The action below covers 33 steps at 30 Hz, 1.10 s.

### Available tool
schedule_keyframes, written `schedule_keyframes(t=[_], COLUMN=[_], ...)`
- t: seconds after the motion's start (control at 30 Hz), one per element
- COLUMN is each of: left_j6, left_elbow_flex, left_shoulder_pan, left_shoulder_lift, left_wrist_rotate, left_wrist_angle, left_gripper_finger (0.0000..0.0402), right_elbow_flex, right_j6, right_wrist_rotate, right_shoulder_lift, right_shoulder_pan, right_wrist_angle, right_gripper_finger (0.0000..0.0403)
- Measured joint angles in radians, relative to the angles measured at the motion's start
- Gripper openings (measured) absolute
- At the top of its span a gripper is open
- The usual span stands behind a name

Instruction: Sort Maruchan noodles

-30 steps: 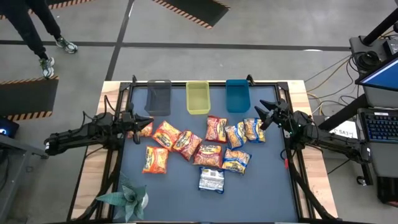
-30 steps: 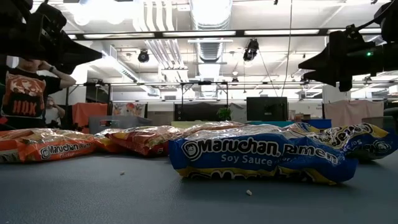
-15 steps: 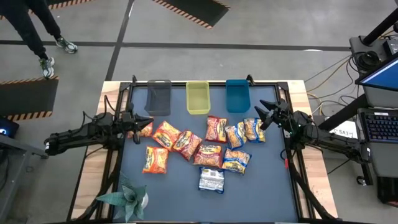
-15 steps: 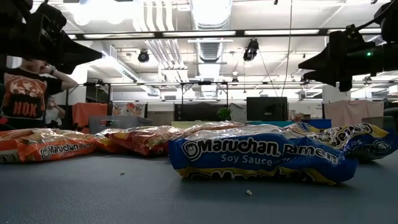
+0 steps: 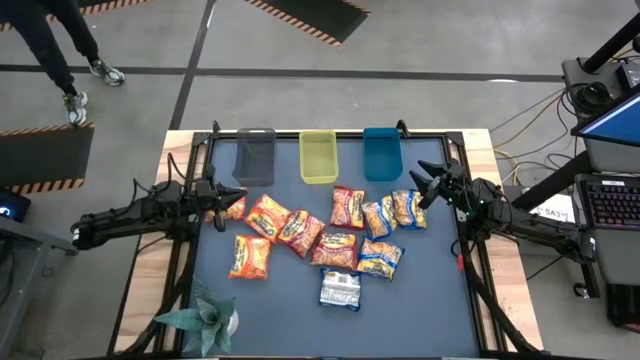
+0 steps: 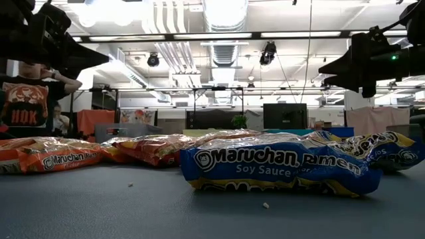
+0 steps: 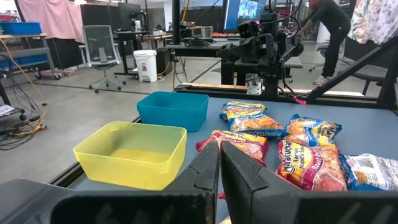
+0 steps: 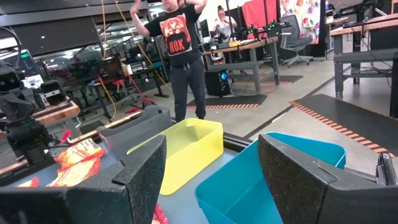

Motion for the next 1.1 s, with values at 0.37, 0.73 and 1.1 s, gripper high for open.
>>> schedule_keyframes(t=[0.37,0.73,1.1], left_j6=[0.000,-0.114,-0.237], left_elbow_flex=[0.000,0.000,0.000], left_shoulder_pan=[0.000,0.000,0.000], left_shoulder_lift=[0.000,0.000,0.000], left_wrist_rotate=[0.000,0.000,-0.008], left_wrist_angle=[0.000,0.065,0.409], left_gripper_finger=[0.0000,0.0000,0.0000], right_elbow_flex=[0.000,0.000,0.000], right_j6=[0.000,-0.001,-0.001], right_wrist_rotate=[0.000,0.000,0.000], right_shoulder_lift=[0.000,0.000,0.000], right_shoulder_pan=[0.000,0.000,0.000], right_wrist_angle=[0.000,0.000,0.002], right_gripper_finger=[0.0240,0.0240,0.0240])
